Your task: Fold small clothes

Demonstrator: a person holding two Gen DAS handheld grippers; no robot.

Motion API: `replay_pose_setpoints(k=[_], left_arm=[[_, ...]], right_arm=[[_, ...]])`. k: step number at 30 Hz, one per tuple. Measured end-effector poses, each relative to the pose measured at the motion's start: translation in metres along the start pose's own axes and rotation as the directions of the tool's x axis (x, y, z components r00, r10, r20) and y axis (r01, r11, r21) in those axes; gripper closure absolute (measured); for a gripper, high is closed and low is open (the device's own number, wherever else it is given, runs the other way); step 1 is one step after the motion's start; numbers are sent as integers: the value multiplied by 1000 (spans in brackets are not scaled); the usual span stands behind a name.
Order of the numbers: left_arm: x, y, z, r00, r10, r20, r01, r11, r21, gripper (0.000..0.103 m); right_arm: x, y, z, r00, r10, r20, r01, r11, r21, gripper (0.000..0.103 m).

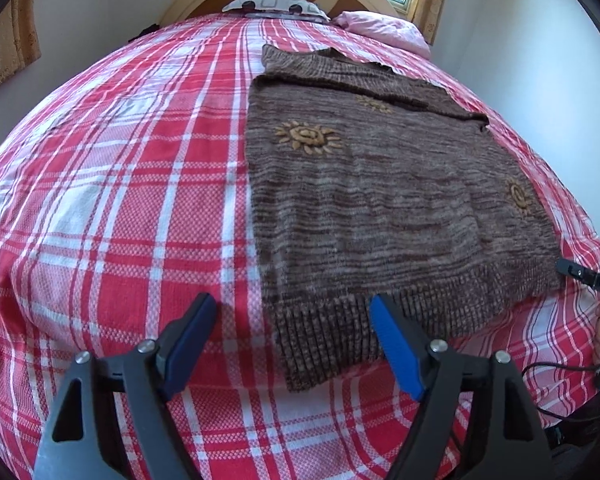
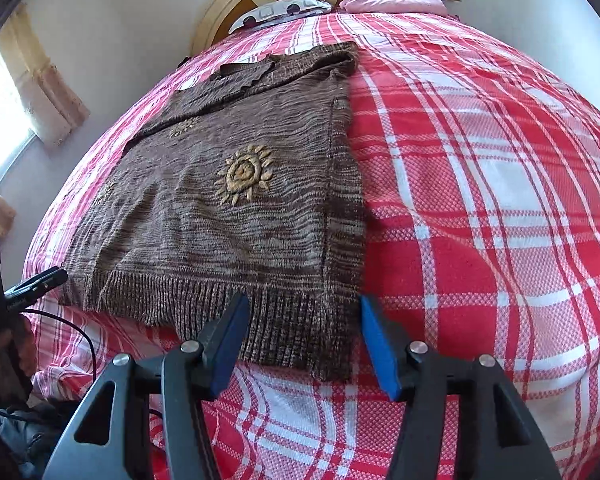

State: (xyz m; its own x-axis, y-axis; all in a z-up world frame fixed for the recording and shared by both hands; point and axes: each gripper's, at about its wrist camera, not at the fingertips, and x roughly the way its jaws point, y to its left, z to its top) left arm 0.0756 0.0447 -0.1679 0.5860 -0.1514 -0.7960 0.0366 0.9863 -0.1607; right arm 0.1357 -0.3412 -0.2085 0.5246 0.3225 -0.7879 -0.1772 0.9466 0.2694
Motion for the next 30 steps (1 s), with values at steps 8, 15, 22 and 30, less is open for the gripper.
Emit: replay_pose_setpoints(k=[8,15,22,30], left_arm=[[2,-18,1,1000,11,-13,-10,999,51,45],[-1,-13,0,999,-33,-18,33,999,23,59],[-10,15,8,963,-266,44,269,956,-118,94],[-26,31,19,899,-398,180,428,886,-180,94]], right_arm=[[-1,-9,-2,1000,15,-13,-14,1000,23,67],[-1,-16,-6,997,81,-4,-81,994,70,67],[-6,-25,-7,981,183,62,-189,974,124,96],[-36,-37,1,917,329,226,-371,911,182,96]])
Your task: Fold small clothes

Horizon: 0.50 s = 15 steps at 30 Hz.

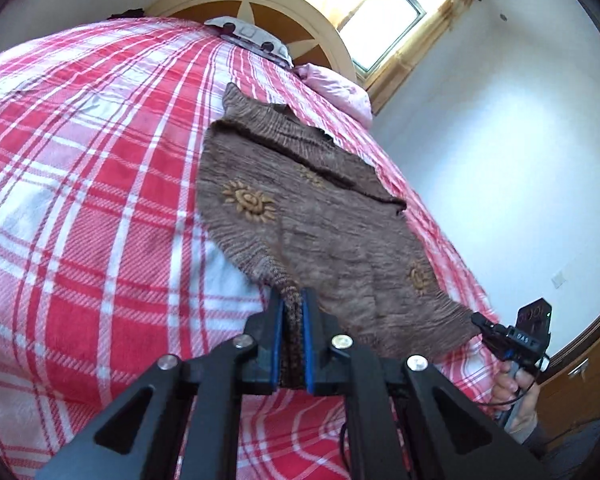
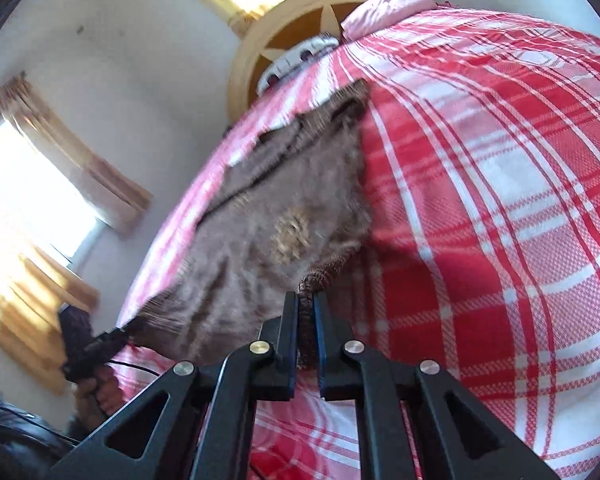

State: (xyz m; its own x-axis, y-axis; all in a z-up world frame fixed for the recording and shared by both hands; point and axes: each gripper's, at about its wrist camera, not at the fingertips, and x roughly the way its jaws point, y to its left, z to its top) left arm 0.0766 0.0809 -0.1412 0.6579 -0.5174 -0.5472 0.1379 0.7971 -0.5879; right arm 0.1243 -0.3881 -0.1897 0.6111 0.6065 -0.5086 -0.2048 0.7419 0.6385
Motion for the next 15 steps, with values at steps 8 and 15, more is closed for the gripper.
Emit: replay_pose_setpoints(k=[8,15], left_arm=[[17,2,0,998,59,-36,-58,998,21,94],[24,18,-6,995,69,-74,-71,997,-23,94]], right_arm=[[8,-7,-1,990,-119,-70,120,993,15,95],[10,-10,-7,983,-164,-82,164,986,-8,26]])
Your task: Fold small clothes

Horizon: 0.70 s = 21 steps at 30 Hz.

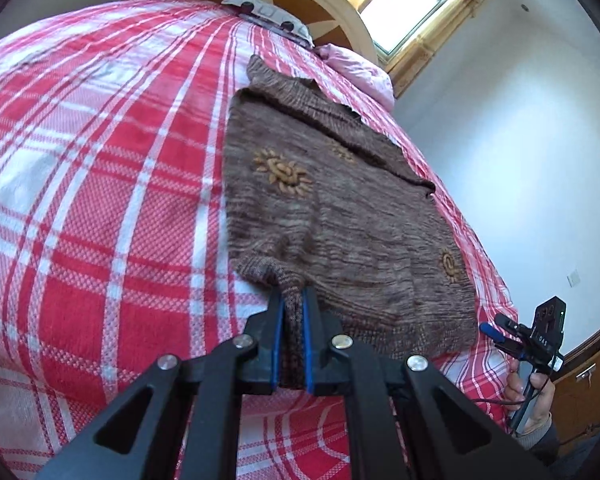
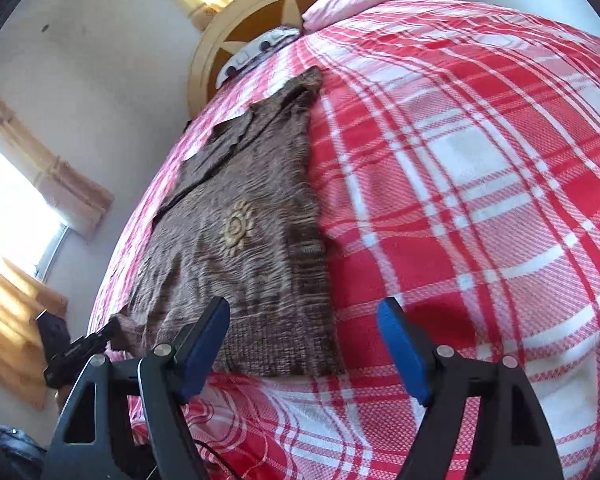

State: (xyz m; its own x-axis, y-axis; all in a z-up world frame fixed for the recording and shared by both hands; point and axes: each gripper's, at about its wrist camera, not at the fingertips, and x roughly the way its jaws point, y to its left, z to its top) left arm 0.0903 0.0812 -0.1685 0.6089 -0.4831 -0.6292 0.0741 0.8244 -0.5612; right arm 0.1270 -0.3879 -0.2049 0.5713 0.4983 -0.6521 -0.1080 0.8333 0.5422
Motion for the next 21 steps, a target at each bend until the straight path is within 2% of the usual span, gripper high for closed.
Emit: replay_pose_setpoints(k=[2,6,7,8,10,13,16,21], left_arm=[[0,0,-1,1000,-1,0,1,1000,2,94],[0,1,-1,1000,-6,0,6,1000,0,94],[0,1,-2,1000,-7,1,7,1000,-1,94],[0,1,-1,1000,-8,1,8,1000,0,94],[-1,1,-1,1000,-16,6,16,1000,1,94],[-7,0,2,999,-46,26,46,999,-4,94],[-15,-1,8,994,-92,53,93,996,-10,95],[-19,-8,26,986,-146,75,148,989,-28,94]], right_arm=[[6,3,-2,1000,6,-23,-6,1000,-14,27],[15,9,-5,997,-65,-37,62,996,-61,32],[16,13,-5,997,-72,-40,68,995,-78,38],[17,15,-6,996,-68,-49,64,994,-88,59],[21,9,-8,996,-46,-76,42,997,-59,92],[21,-2,-7,998,7,-64,-7,1000,3,97],[8,-7,-2,994,111,-9,-110,993,50,98],[-11,-3,16,957,273,98,-280,957,73,98]])
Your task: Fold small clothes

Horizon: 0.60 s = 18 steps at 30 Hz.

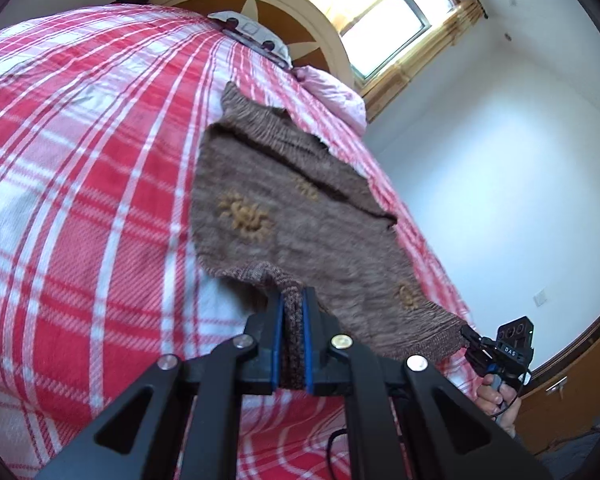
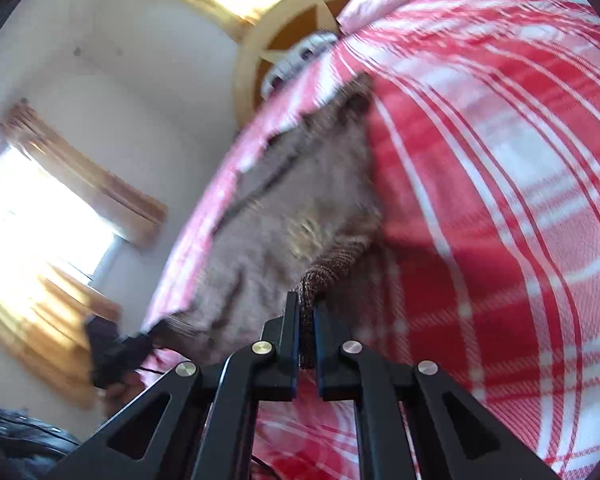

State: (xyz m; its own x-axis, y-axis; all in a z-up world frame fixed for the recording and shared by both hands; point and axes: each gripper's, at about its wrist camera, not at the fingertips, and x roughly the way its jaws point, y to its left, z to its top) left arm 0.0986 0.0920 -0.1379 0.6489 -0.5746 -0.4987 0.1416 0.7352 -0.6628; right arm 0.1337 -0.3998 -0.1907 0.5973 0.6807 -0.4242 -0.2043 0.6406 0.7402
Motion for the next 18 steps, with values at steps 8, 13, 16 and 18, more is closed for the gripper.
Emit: replay_pose_setpoints(k=[8,13,16,18], left_arm=[[13,-23,46,999,-18,34,16,998,58,94],[27,-33,76,998,-34,49,30,996,87,95],[35,-36,95,997,-32,67,25,994,104,95],[43,-35,108,997,-41,72,33,995,97,95]], right_arm=[[12,19,44,997,-27,70,28,999,-18,98],[22,18,78,994,-48,94,48,999,0,98],[28,22,97,993,-44,106,46,999,-14,98],[34,24,111,993,-42,113,44,999,-22,98]])
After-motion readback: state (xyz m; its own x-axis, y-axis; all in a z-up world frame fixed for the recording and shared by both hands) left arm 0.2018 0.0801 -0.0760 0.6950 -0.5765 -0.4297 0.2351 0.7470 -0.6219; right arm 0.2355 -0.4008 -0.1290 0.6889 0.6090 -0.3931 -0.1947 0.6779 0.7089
